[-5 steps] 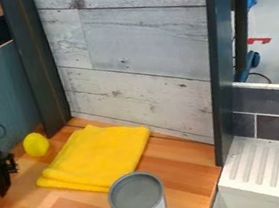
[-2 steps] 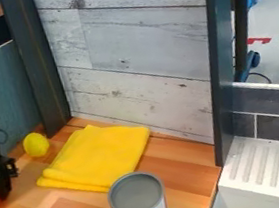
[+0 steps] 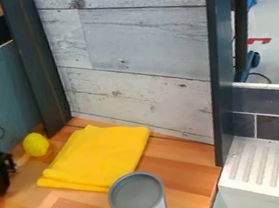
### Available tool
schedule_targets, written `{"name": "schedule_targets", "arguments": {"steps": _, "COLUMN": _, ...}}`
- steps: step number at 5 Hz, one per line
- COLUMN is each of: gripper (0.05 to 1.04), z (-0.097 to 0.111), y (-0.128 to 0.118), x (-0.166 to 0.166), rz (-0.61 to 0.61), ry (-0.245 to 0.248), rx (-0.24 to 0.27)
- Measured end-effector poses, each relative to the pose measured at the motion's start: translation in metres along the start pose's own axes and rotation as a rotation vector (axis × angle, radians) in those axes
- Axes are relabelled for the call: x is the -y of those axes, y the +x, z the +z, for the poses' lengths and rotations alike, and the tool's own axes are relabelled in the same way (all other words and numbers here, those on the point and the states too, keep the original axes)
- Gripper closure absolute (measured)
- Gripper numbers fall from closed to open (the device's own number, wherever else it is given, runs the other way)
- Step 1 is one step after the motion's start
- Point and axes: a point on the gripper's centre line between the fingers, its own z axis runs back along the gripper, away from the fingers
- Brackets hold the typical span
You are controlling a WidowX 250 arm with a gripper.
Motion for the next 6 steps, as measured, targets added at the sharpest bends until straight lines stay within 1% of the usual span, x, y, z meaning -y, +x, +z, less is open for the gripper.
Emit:
{"name": "schedule_targets", "arguments": {"steps": 1, "gripper": 0.523, "z": 0.000, "y": 0.002, "x": 0.000, "rz": 0.015, "ry": -0.005, "rx": 0.011}}
{"name": "schedule_targets", "arguments": {"steps": 2, "gripper": 0.408, "z": 0.000, "y": 0.003, "x": 0.000, "rz": 0.023, "ry": -0.008, "rx": 0.010}}
{"name": "schedule_targets", "arguments": {"steps": 3, "gripper": 0.124, "z": 0.000, "y": 0.005, "x": 0.002, "rz": 0.031, "ry": -0.019, "rx": 0.029}}
{"name": "schedule_targets", "arguments": {"steps": 4, "gripper": 0.077, "z": 0.009, "y": -0.003, "x": 0.005, "rz": 0.056, "ry": -0.018, "rx": 0.047}}
{"name": "schedule_targets", "arguments": {"steps": 5, "gripper": 0.081, "z": 0.039, "y": -0.005, "x": 0.004, "rz": 0.084, "ry": -0.002, "rx": 0.112}}
{"name": "schedule_targets", "arguments": {"steps": 6, "gripper": 0.081, "z": 0.054, "y": -0.016, "x": 0.001, "rz": 0.090, "ry": 0.033, "rx": 0.081}}
